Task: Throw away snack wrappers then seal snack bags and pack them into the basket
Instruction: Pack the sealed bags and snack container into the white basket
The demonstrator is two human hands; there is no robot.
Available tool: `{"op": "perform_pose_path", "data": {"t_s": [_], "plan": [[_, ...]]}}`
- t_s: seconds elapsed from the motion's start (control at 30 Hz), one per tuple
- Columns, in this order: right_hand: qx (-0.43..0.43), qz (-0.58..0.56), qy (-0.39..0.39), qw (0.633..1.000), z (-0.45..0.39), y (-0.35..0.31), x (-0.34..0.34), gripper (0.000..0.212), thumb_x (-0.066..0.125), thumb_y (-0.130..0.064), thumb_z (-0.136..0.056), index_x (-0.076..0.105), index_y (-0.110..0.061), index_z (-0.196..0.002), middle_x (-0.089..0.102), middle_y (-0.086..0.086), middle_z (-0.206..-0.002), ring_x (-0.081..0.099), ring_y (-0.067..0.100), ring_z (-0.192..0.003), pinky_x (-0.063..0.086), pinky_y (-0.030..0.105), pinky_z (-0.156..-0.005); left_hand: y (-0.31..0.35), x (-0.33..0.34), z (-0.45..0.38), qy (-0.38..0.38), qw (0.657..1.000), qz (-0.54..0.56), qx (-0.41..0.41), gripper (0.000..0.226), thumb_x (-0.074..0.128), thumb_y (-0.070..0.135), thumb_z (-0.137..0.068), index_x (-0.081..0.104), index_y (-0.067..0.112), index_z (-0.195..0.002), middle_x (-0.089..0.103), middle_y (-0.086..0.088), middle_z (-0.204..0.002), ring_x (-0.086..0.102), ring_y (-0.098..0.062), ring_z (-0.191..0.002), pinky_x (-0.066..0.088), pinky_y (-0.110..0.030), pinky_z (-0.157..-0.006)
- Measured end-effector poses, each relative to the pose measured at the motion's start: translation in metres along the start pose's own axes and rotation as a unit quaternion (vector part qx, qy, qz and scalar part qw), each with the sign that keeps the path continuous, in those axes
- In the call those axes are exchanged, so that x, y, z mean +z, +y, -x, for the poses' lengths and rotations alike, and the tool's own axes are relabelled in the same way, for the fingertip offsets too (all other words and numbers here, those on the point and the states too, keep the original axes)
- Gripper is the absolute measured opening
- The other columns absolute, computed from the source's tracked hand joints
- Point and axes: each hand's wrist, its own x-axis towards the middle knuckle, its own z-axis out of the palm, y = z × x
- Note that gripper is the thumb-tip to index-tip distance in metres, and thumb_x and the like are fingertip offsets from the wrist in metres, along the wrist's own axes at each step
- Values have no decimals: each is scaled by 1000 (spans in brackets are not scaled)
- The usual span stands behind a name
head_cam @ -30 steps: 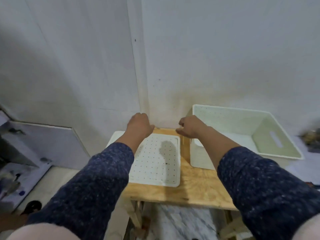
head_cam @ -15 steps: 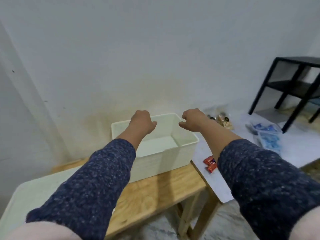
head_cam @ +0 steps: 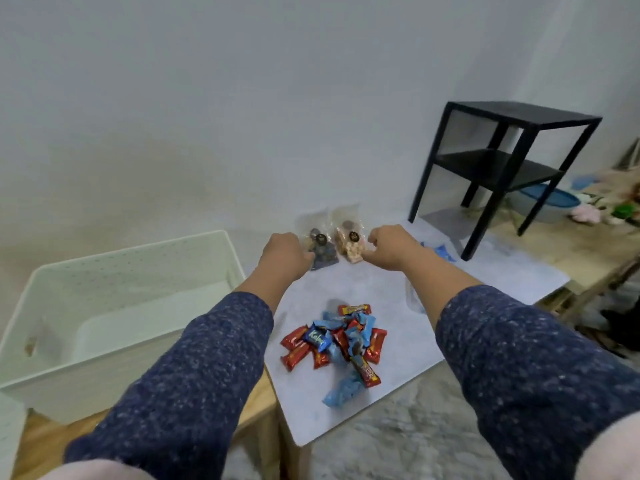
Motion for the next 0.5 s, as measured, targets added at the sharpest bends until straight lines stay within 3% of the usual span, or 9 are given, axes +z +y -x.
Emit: {"op": "perform_pose_path", "data": {"t_s": [0.07,0.4,0.5], "plan": [[7,6,-16,1000,-17,26,5,43,50,-34,-89,60,-3,-117,62,16,-120,55,32,-111,47,35,-92,16,15,-14,-11,1000,-1,-3,40,50,38,-92,58,0,-102,61,-16,-108,56,-29,-101,42,-30,-67],[2,-35,-46,998,-137,90,28,43,55,-31,-88,56,-5,-123,60,13,-124,54,28,-114,46,35,-96,43,65,-130,-21,995,74,-56,41,53,37,-89,59,0,-104,61,-18,-105,57,-30,-98,42,-31,-67],[-3,-53,-57,997,-176,104,37,49,56,-32,-88,51,-8,-130,57,11,-129,50,28,-120,44,35,-98,45,81,-161,-13,991,112,-68,44,55,38,-89,56,3,-117,61,-17,-115,52,-32,-113,43,-33,-83]]}}
